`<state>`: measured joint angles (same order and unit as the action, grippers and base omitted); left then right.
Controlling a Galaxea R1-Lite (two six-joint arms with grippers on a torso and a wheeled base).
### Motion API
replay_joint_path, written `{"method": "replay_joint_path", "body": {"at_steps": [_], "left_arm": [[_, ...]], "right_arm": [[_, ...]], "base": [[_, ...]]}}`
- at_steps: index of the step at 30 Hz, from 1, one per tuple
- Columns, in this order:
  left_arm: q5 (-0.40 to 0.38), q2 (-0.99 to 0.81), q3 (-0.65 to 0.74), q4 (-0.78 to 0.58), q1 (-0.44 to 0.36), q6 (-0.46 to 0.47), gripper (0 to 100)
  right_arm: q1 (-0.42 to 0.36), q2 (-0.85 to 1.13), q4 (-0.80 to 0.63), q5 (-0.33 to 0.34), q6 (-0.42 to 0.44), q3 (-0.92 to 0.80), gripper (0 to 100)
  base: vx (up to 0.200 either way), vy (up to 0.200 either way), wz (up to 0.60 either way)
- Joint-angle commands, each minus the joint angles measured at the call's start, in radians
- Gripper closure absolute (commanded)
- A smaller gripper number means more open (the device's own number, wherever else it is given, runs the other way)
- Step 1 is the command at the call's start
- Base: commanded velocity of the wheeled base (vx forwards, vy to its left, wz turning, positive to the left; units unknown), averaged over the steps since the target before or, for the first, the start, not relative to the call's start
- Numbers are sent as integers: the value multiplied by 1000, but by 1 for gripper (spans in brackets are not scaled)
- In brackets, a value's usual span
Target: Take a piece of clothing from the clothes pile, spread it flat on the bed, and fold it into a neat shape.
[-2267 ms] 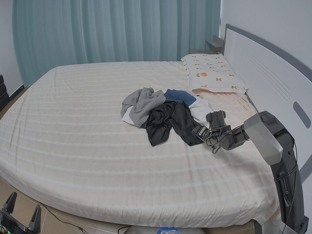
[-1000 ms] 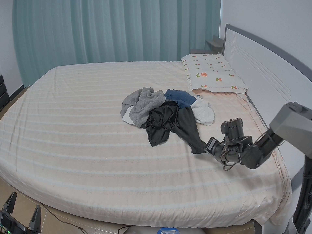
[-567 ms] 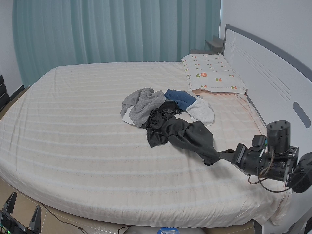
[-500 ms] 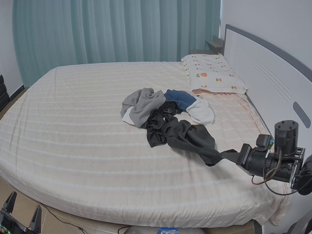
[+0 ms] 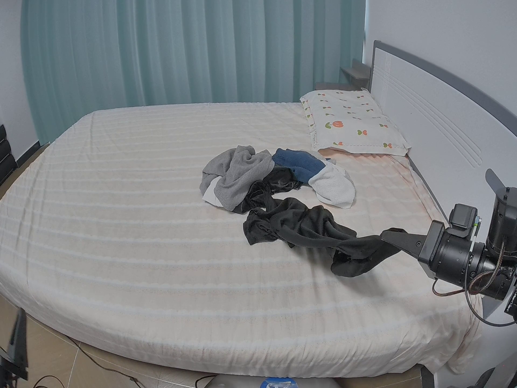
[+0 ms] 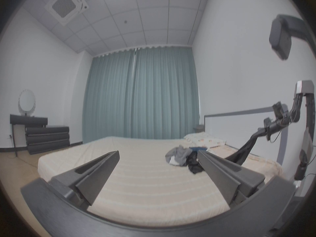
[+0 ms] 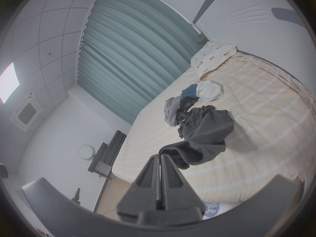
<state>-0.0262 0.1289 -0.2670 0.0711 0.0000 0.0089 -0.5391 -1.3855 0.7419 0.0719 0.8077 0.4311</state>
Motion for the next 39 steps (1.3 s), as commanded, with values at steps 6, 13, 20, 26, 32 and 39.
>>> {"method": "replay_joint_path", "body": {"at_steps": [6, 13, 20, 26, 32, 39], "left_arm": [[-81, 687, -86, 1, -138, 74, 0], [-63, 988, -80, 81, -275, 11, 0], [-12, 1293, -87, 427, -480, -142, 0], [124, 1603, -126, 636, -592, -167, 0], [144, 1776, -236, 697, -640, -173, 0], [250, 1991, -359, 891, -681, -168, 0]], "right_arm": [[-42, -18, 5, 2, -7, 66, 100], [-36, -40, -3, 0, -5, 87, 100], [-30, -76, 2, -9, -7, 94, 100], [-27, -82, -1, -11, -4, 75, 100], [-18, -76, -3, -12, -4, 83, 100], [-28, -76, 5, -12, -2, 87, 100]], "base": [[0, 0, 0], [0, 0, 0], [0, 0, 0], [0, 0, 0], [0, 0, 0], [0, 0, 0]]}}
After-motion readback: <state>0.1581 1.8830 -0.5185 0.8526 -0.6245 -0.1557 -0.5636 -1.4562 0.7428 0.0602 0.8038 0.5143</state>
